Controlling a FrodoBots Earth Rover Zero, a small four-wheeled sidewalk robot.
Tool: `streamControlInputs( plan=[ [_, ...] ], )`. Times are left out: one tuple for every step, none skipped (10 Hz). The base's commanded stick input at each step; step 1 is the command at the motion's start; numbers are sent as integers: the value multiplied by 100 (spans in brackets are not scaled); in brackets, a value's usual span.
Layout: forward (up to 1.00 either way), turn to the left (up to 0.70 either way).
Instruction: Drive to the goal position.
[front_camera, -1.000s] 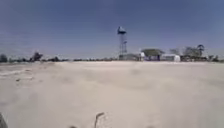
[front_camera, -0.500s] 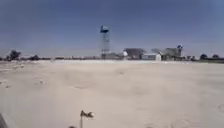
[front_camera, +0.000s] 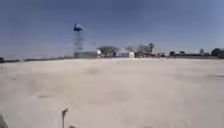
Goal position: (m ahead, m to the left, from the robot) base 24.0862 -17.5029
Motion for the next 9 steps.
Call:
streamControlInputs(
  plan=[
    [85, -27],
    [85, -27],
    [85, -27],
    [85, -27],
    [85, 0],
    [85, 0],
    [85, 0],
    [85, 0],
    [85, 0]
  ],
)
